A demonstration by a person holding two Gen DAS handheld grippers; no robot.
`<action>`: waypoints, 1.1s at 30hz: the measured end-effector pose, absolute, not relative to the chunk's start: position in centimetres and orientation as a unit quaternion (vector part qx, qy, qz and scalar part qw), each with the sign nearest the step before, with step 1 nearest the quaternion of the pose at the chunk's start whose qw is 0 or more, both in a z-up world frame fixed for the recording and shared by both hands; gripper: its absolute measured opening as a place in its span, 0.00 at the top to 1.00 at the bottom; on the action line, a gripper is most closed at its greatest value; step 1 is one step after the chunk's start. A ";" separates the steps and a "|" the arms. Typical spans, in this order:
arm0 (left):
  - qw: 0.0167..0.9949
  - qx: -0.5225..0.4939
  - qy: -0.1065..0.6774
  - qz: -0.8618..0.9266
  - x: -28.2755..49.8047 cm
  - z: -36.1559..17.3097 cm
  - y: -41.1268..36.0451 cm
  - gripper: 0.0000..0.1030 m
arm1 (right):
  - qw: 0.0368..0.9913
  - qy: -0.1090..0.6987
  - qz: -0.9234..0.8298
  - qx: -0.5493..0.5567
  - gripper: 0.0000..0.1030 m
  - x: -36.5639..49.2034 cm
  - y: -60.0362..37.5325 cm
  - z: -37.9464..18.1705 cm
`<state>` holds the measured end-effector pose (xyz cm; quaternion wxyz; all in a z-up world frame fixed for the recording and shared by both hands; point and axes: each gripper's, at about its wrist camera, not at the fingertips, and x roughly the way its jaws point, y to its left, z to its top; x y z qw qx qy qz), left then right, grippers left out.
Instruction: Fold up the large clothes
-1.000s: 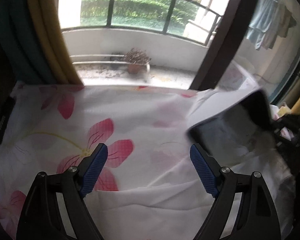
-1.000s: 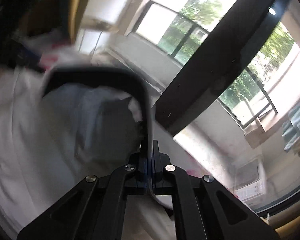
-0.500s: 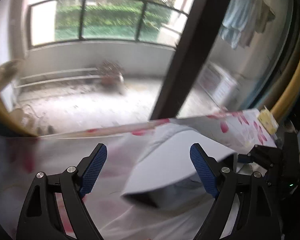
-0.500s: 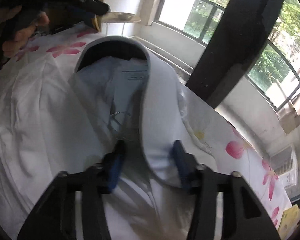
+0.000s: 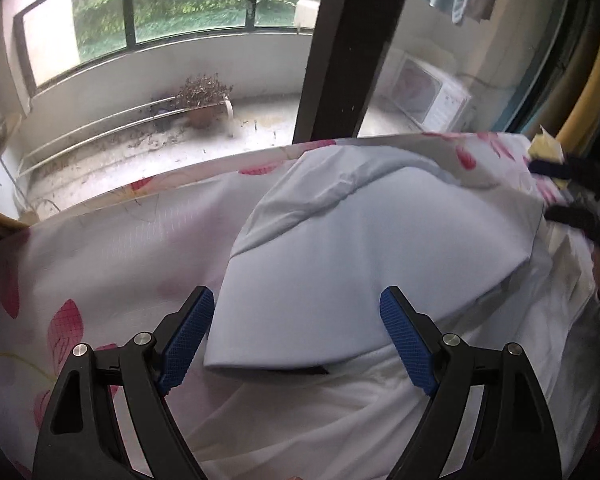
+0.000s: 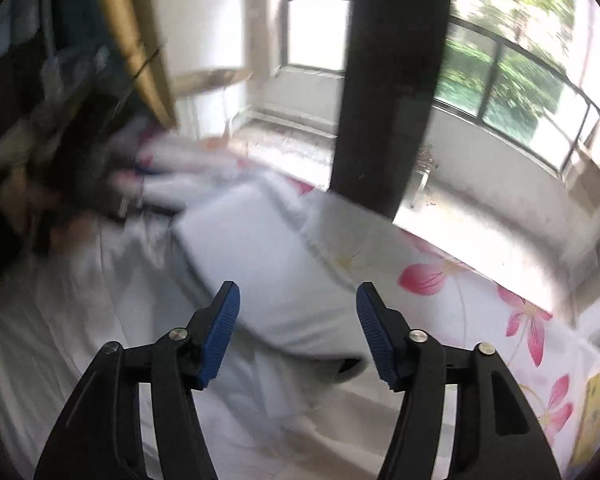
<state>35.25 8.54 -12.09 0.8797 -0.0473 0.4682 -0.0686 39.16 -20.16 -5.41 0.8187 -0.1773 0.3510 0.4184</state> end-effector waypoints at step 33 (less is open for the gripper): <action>0.930 -0.027 0.352 -0.100 31.7 -8.5 8.8 0.81 | 0.870 0.199 0.277 -0.356 0.88 34.9 -17.4 -7.1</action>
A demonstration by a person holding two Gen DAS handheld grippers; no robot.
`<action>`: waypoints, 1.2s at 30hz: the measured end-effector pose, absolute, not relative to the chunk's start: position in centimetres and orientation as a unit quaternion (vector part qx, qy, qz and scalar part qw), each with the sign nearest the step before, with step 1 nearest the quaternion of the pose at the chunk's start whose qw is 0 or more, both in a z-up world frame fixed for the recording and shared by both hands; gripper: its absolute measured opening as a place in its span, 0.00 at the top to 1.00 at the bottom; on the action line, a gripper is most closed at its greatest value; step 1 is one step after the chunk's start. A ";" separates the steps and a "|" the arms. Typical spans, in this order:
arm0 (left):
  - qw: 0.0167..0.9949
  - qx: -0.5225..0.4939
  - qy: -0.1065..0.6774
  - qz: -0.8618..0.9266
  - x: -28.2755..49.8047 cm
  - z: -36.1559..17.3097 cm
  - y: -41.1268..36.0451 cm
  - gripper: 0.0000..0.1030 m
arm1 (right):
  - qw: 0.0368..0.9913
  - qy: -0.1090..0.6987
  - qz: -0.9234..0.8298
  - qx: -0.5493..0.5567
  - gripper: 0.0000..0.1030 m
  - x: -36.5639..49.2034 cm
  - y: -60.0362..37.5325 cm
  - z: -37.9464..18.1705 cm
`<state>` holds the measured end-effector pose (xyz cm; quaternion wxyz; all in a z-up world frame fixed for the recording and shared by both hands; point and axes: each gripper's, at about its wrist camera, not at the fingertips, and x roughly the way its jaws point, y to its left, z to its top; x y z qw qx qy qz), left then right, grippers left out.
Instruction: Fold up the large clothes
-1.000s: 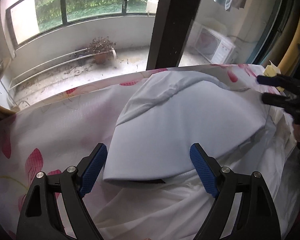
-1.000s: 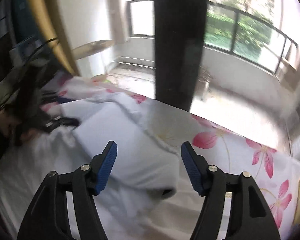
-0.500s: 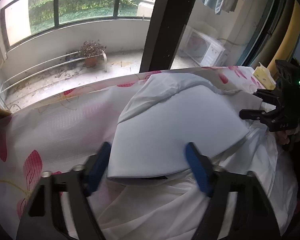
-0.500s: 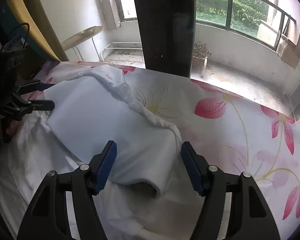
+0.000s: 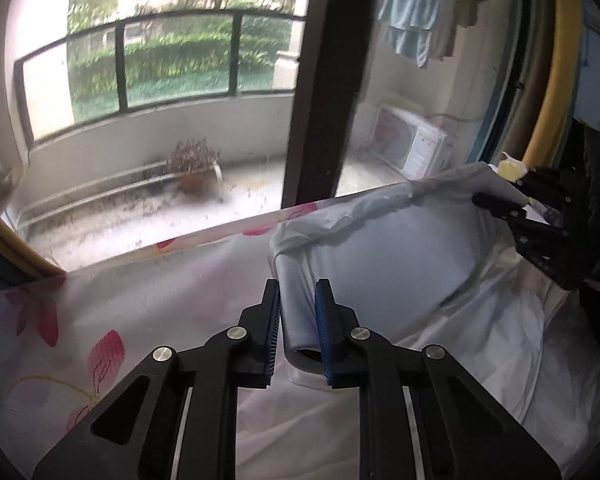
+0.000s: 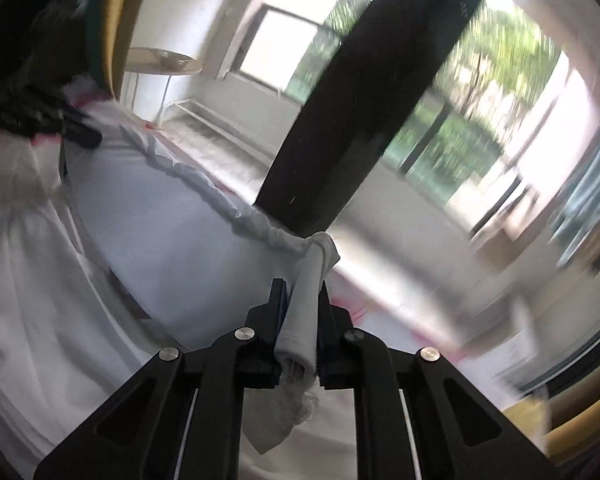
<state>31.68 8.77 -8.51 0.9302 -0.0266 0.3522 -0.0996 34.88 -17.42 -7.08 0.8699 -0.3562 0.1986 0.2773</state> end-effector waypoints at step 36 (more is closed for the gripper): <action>0.931 -0.033 0.349 -0.099 29.2 -7.1 9.0 0.46 | 0.869 0.137 0.324 -0.348 0.85 30.2 -19.2 -7.6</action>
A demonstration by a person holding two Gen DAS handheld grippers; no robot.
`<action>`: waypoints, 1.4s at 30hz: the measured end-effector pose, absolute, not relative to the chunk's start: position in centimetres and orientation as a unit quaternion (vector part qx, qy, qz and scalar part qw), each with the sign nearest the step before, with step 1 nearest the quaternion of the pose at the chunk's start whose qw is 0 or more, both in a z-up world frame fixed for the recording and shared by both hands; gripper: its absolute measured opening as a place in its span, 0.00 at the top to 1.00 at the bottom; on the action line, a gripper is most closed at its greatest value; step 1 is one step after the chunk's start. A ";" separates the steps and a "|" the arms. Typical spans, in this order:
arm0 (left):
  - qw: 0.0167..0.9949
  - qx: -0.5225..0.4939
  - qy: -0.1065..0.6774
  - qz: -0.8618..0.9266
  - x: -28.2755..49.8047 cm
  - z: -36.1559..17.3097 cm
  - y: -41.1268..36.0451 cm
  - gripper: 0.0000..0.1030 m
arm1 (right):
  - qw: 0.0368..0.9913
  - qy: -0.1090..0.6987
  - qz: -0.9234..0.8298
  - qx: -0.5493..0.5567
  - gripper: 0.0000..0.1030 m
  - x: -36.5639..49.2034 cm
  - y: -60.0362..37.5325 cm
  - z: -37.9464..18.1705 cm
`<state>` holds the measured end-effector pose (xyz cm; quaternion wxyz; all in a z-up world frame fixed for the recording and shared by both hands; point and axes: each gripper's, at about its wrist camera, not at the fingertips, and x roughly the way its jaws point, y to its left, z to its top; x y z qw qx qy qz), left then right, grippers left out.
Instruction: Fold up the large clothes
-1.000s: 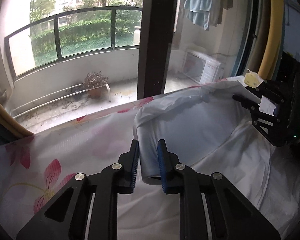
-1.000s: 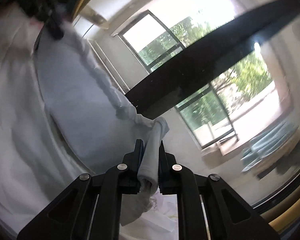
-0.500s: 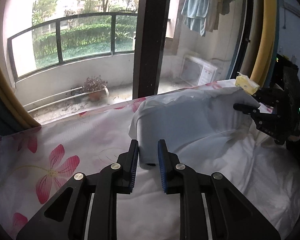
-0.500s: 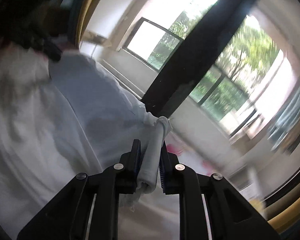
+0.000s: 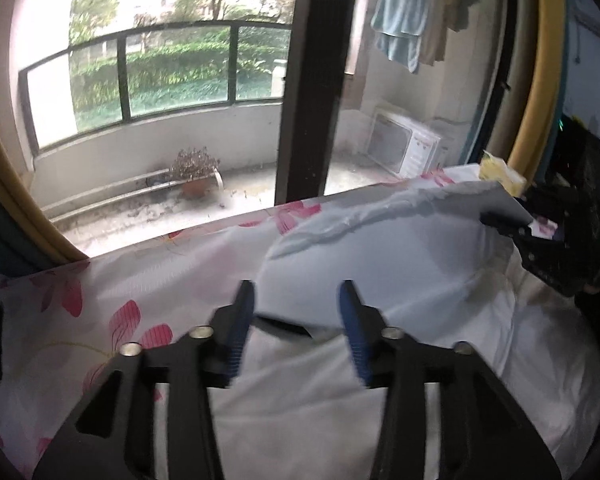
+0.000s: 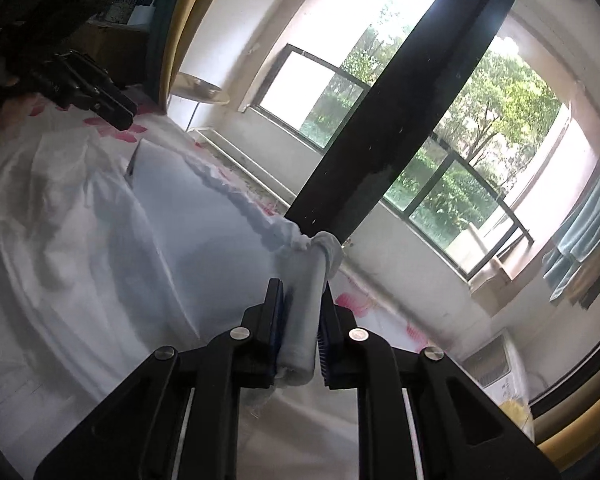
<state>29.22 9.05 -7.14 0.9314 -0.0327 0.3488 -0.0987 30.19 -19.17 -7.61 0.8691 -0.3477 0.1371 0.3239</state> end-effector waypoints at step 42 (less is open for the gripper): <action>0.936 0.037 0.311 -0.160 25.7 -7.6 5.3 0.78 | 0.857 0.163 0.377 -0.312 0.64 27.6 -20.7 -7.4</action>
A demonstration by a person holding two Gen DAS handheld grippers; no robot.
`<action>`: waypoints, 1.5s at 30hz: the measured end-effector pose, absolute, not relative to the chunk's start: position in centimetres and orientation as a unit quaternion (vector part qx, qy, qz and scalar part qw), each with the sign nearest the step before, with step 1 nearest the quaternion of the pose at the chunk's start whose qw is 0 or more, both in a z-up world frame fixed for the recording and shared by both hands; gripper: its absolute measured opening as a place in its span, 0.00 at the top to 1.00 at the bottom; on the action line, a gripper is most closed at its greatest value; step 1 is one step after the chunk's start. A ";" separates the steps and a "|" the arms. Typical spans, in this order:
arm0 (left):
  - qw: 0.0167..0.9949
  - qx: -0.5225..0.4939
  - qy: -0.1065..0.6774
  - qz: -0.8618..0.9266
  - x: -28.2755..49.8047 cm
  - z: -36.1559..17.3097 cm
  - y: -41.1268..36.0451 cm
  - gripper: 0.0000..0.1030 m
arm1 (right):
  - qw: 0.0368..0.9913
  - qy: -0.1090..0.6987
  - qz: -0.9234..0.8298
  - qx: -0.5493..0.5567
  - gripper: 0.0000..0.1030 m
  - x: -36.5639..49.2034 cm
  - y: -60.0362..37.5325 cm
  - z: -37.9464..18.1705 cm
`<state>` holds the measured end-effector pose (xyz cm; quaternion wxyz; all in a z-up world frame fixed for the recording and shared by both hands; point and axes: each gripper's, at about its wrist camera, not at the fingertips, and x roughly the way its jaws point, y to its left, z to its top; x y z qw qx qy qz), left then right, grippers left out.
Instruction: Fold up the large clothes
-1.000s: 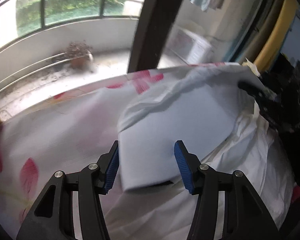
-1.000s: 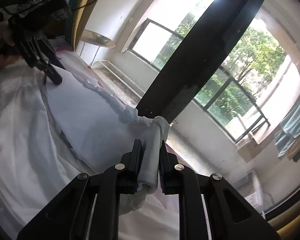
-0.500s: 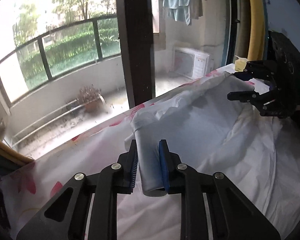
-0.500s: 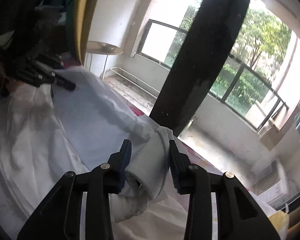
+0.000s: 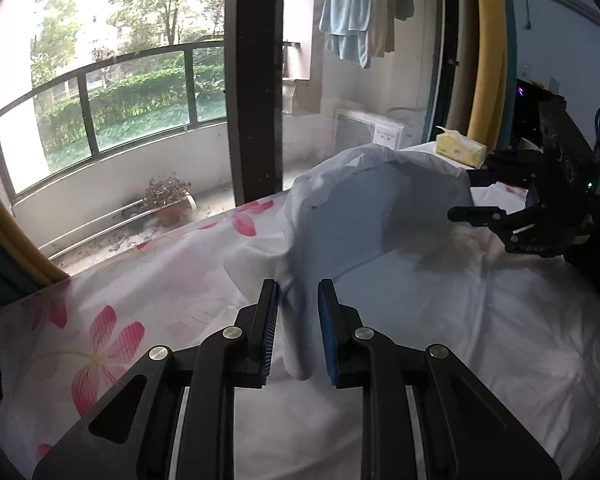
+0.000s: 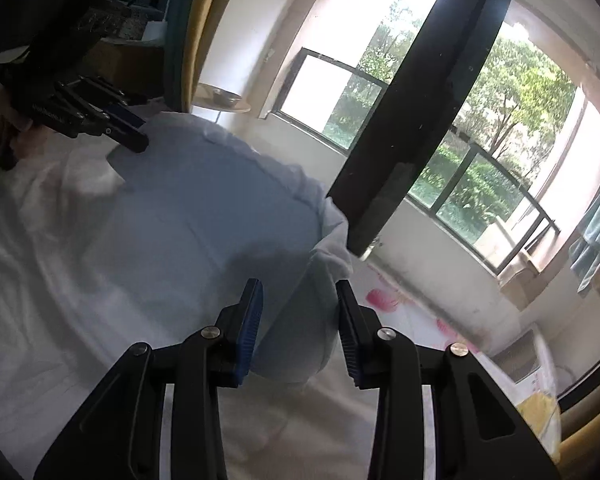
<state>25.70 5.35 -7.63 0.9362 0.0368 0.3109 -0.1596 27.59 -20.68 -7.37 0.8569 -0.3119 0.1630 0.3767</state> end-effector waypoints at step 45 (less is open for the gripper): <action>0.928 -0.053 0.340 -0.140 17.3 -9.1 6.0 0.68 | 0.817 0.291 0.429 -0.254 0.61 25.8 -13.6 -8.8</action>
